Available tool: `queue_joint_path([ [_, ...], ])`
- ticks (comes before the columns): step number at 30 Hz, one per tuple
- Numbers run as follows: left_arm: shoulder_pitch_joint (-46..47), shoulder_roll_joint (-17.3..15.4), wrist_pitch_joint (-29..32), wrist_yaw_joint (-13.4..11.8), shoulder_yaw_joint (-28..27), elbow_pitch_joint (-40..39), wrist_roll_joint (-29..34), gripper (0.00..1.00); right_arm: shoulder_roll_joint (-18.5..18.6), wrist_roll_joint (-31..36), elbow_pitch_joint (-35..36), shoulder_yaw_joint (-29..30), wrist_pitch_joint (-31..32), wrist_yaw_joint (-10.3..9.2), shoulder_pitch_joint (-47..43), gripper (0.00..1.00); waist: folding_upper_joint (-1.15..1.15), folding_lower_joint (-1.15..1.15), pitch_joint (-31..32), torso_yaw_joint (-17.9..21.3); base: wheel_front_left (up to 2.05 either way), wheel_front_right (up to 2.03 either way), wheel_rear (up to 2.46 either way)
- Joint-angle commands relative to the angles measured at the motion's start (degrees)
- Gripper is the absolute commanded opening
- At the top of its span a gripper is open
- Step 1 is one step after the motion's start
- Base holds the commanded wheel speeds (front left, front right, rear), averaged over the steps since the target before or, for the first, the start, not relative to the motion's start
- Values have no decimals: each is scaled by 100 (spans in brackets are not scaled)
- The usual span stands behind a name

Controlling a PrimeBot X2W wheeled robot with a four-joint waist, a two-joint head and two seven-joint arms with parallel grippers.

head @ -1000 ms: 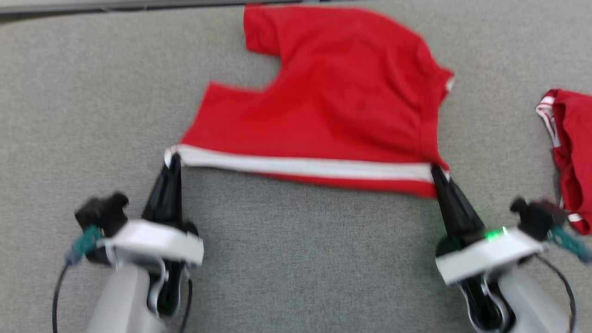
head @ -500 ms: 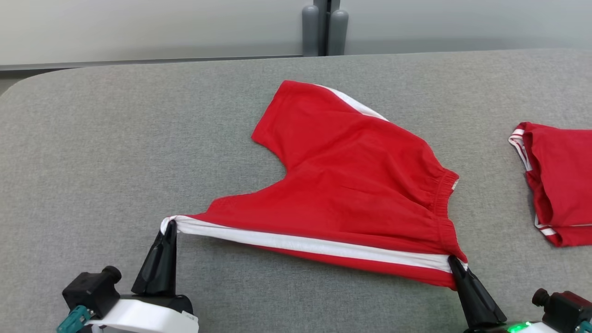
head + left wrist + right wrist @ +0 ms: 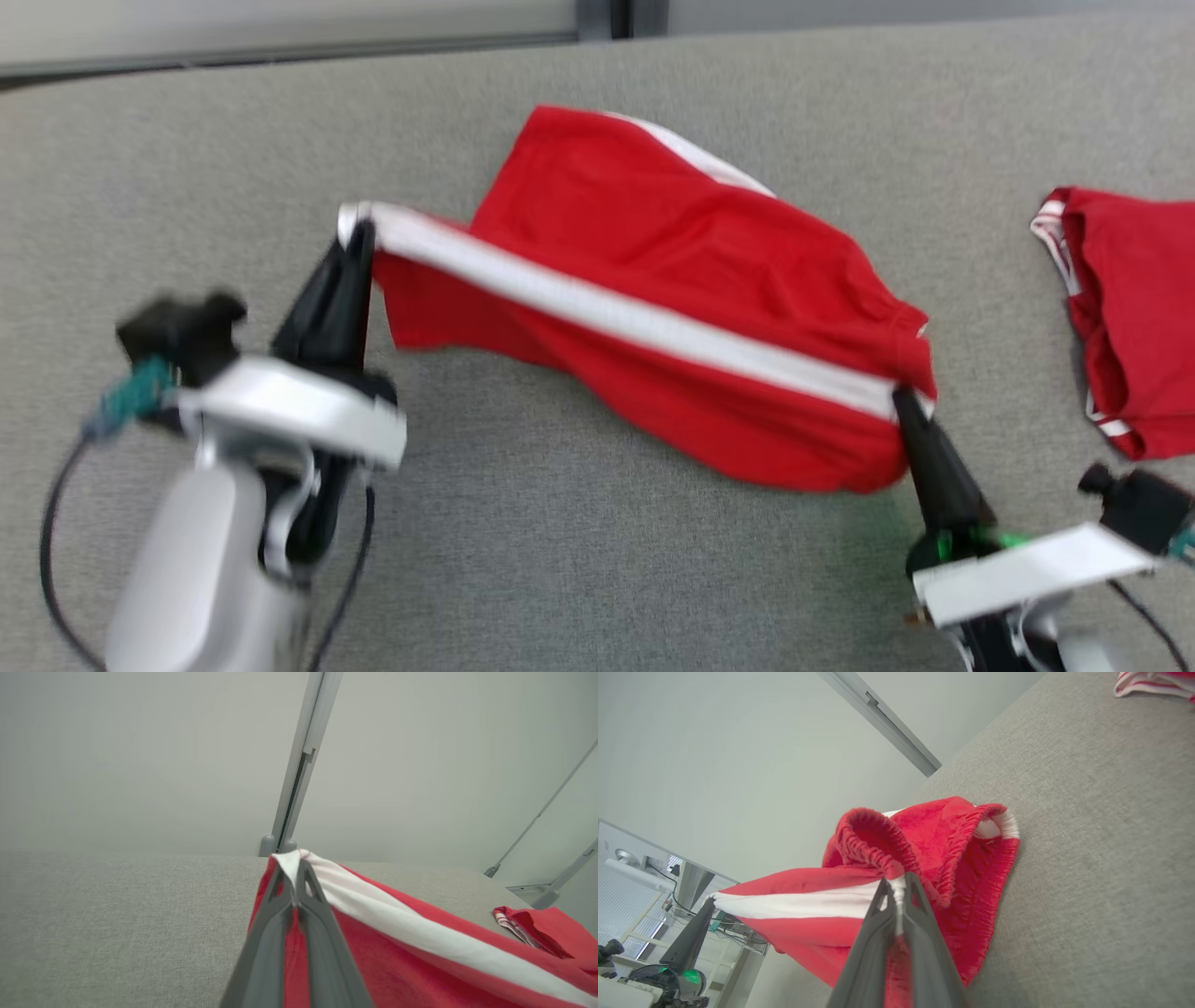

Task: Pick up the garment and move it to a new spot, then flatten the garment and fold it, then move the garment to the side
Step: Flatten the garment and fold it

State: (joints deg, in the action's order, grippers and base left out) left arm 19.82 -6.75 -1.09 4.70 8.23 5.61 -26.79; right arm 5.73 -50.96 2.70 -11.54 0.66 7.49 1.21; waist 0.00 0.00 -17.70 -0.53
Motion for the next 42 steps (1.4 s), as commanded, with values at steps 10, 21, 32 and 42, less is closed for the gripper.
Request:
queue_joint_path([
  [10,2779,-215,264,236,412,2081,25,0,-167,-527,-379,-22,-252,-1,1404,0,0,0,-1242,580,0,0,0],
  [21,4241,-80,-159,275,825,4332,-18,0,-222,-896,-1172,-538,-827,-8,2181,0,0,0,-1561,975,0,0,0],
  [32,3968,14,-1312,235,1101,4839,-194,100,512,687,-1197,-531,-1498,-1,2017,100,0,0,-1206,771,0,0,0],
  [42,2027,-210,-1412,-552,129,2143,416,100,590,2783,-323,505,-1414,-1,1361,100,0,0,-672,407,0,0,0],
])
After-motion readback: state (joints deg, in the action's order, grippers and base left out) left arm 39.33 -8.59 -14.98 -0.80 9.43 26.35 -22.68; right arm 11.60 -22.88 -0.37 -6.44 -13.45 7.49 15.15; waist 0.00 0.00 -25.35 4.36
